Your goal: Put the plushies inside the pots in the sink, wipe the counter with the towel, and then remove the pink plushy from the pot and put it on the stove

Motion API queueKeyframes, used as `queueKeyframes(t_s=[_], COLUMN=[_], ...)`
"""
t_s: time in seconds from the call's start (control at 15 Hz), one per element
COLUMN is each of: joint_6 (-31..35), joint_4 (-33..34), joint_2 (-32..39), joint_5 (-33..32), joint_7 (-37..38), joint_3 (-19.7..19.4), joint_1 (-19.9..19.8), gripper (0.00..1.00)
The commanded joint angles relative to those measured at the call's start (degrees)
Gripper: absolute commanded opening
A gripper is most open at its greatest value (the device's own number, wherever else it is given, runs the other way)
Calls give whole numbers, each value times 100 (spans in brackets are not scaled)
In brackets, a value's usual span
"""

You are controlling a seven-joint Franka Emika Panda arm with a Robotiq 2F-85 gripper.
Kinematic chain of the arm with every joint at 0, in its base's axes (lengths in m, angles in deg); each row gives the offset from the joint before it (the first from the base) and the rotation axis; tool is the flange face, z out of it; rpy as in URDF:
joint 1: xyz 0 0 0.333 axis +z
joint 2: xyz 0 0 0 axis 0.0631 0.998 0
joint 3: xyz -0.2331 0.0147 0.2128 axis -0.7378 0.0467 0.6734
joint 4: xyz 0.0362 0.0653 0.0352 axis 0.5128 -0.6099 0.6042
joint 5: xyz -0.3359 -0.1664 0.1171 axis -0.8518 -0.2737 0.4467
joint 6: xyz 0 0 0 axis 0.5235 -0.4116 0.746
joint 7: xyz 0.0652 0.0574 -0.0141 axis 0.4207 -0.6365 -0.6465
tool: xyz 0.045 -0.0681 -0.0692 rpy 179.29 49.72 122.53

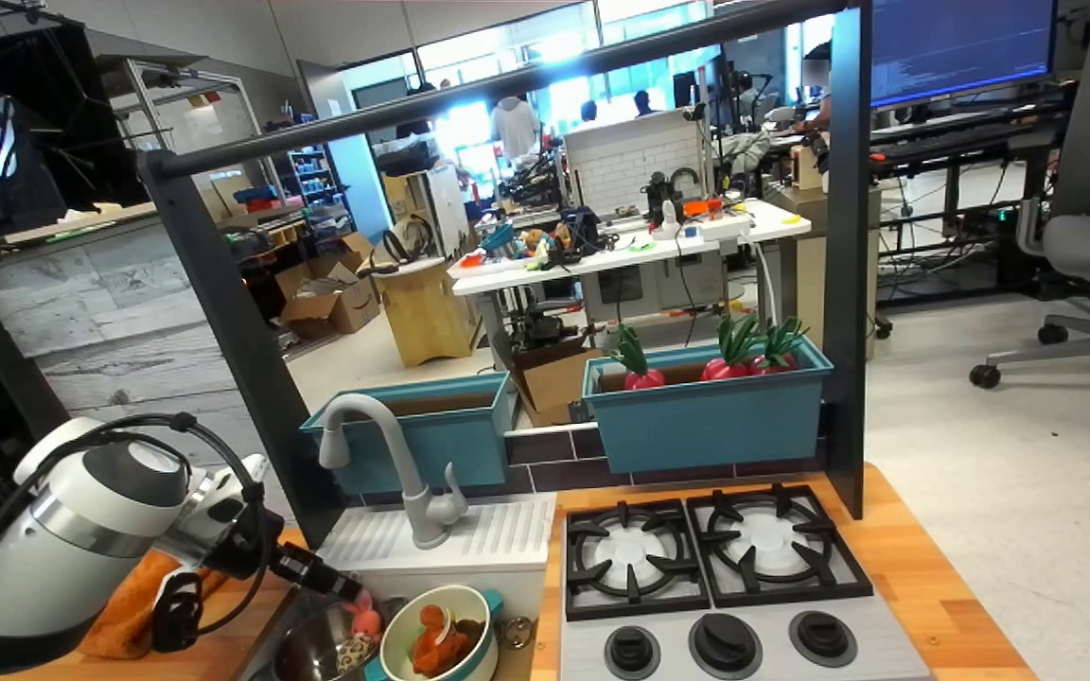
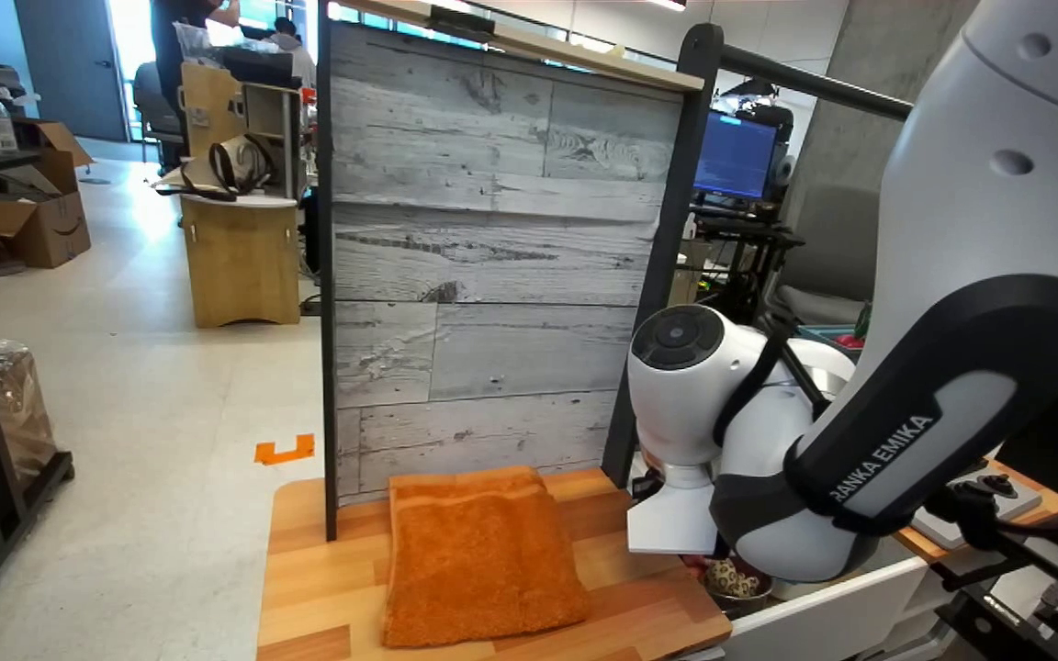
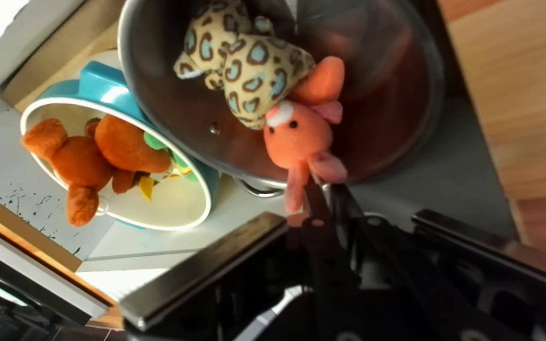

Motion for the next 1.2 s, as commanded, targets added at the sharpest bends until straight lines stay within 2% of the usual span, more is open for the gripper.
queueKeyframes(t_s=[0.0, 0.2, 0.33, 0.53, 0.73, 0.93, 1.13], joint_6=[298, 137, 203, 306, 298, 35, -103], joint_4=[-68, -205, -572, -1281, -1766, -2093, -2378], joint_2=[4, -263, -681, -1282, -1699, -1669, -1469], joint_5=[114, 97, 63, 83, 252, 429, 633], joint_7=[128, -65, -150, 128, 716, 1064, 1467], joint_3=[-182, -119, -133, -508, -1259, -1762, -2034], joint_1=[164, 122, 186, 582, 1045, 1165, 1078], gripper=[0, 0, 0, 0, 0, 0, 0])
